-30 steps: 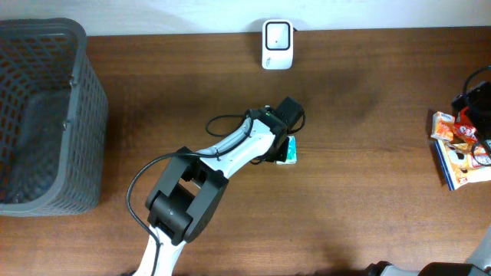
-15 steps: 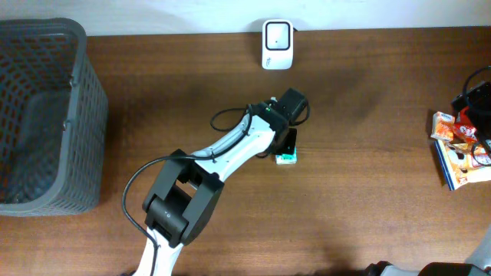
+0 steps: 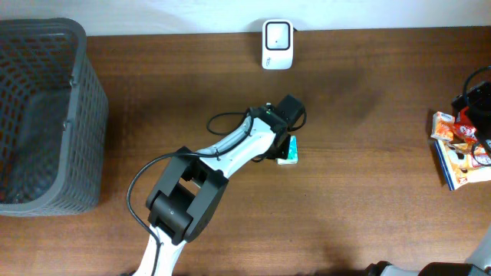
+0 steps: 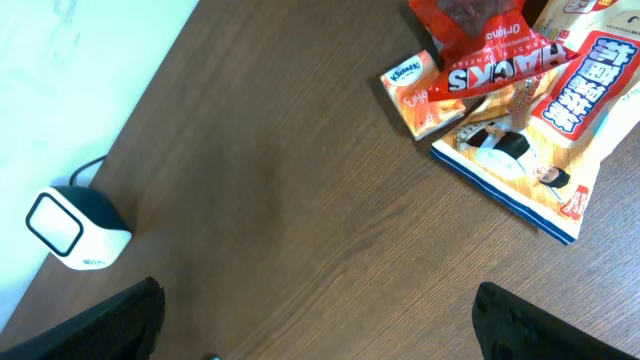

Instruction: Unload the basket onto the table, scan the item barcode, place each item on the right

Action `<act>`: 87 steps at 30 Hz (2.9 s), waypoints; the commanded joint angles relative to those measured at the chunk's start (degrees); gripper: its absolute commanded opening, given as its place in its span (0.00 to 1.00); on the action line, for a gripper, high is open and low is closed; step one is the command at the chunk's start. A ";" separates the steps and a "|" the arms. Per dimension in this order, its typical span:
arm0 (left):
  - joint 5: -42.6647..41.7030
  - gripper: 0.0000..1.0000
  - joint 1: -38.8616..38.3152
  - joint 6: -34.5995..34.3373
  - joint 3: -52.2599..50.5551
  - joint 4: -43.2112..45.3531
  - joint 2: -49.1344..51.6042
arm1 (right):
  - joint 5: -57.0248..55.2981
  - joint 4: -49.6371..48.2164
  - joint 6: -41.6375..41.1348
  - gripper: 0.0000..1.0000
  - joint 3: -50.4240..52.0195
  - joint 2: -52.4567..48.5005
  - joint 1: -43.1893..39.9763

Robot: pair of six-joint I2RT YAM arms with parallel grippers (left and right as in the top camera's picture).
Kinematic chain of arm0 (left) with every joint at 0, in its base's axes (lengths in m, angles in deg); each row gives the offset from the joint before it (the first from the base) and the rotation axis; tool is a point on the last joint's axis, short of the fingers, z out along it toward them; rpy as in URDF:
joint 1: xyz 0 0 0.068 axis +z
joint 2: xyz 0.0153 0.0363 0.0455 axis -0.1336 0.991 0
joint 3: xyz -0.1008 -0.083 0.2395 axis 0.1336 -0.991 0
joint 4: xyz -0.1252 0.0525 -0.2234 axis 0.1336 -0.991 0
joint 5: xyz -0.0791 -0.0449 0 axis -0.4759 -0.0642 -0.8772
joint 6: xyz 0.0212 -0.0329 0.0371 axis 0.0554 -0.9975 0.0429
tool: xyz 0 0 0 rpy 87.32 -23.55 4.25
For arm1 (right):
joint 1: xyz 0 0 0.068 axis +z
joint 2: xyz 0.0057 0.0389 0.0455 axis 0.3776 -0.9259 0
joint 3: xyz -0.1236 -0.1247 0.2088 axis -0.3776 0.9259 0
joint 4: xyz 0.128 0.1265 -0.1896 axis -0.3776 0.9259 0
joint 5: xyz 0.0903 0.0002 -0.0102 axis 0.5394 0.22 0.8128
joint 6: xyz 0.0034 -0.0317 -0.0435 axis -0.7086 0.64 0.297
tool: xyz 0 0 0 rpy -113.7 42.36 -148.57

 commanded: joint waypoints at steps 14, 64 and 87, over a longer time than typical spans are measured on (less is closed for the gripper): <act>-3.74 0.00 -0.11 -0.70 3.87 -1.86 -3.58 | 0.09 -0.04 -0.24 0.98 -0.11 -0.04 -0.11; -1.60 1.00 8.46 3.50 11.87 -15.58 -10.60 | 0.09 -0.04 -0.24 0.98 -0.11 -0.04 -0.11; -16.13 0.84 11.87 12.55 11.58 -10.73 0.02 | 11.47 0.33 7.30 0.99 12.66 -0.17 12.70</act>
